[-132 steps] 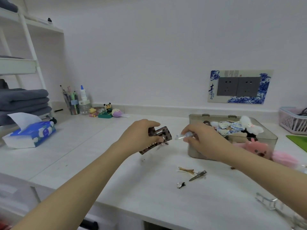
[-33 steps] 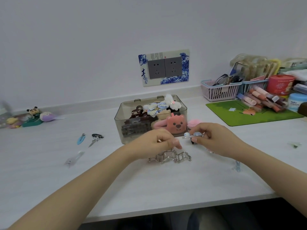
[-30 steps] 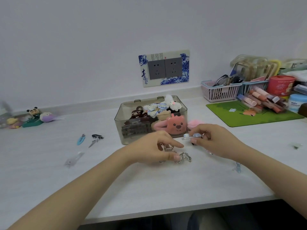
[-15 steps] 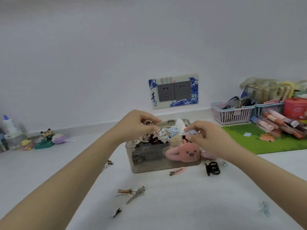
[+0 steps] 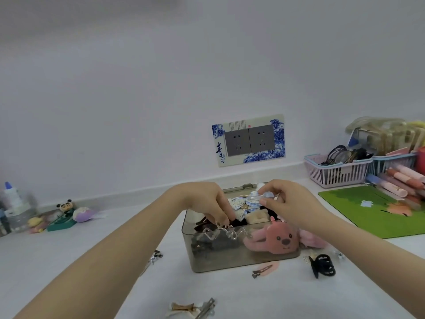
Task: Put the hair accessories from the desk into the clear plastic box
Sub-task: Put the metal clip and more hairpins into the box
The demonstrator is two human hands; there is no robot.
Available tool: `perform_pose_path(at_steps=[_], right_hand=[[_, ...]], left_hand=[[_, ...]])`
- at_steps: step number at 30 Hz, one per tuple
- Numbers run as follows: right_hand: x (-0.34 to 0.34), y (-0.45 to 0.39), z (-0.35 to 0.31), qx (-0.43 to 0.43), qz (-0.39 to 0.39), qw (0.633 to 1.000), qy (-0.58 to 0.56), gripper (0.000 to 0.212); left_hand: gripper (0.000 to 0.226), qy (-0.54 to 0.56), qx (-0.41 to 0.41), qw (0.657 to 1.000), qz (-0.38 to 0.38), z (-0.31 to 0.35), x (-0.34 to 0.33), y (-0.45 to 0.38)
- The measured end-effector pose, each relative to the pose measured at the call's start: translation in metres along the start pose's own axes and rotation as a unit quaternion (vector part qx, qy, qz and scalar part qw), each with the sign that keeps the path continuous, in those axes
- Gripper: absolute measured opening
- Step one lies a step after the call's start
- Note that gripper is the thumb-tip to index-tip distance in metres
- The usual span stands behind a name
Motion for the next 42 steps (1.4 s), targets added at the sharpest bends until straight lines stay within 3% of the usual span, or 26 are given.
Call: perform_pose_path(at_steps=[13,22,26,33,36,39,42], right_hand=[[-0.010,-0.004,-0.003,-0.005,-0.017,1.000,-0.017,0.017],[-0.010,-0.002,-0.004,-0.006,-0.021,1.000,-0.016,0.019],[-0.012,-0.002,-0.004,-0.004,-0.023,1.000,-0.014,0.018],[-0.021,-0.007,-0.010,0.005,-0.051,0.999,0.002,0.010],[-0.027,-0.017,-0.017,0.021,-0.068,0.997,0.030,0.012],[-0.029,-0.033,-0.025,0.052,-0.062,0.995,0.059,0.014],[-0.047,-0.042,-0.027,0.073,-0.134,0.975,0.159,0.017]], left_hand=[[0.025,-0.033,0.010,0.997,-0.063,-0.019,-0.003,-0.002],[0.023,-0.016,0.016,0.999,-0.045,-0.029,-0.021,0.000],[0.016,-0.002,0.016,1.000,0.001,-0.044,-0.029,0.005],[0.030,-0.008,0.009,0.999,0.043,-0.040,-0.025,0.007],[0.018,0.009,-0.004,0.998,0.063,-0.040,-0.023,0.008],[0.011,0.047,-0.024,0.986,0.156,-0.038,-0.012,0.010],[0.016,0.040,-0.041,0.966,0.253,-0.030,-0.005,0.013]])
Point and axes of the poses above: each hand's wrist, its own y-axis away from the middle knuckle, its own x-axis out of the back of the hand, z = x × y, the point moved 7 cm from there along -y, towards the middle knuckle, and after that the axes turned 13 degrees about -x, right-handed, at the moved point
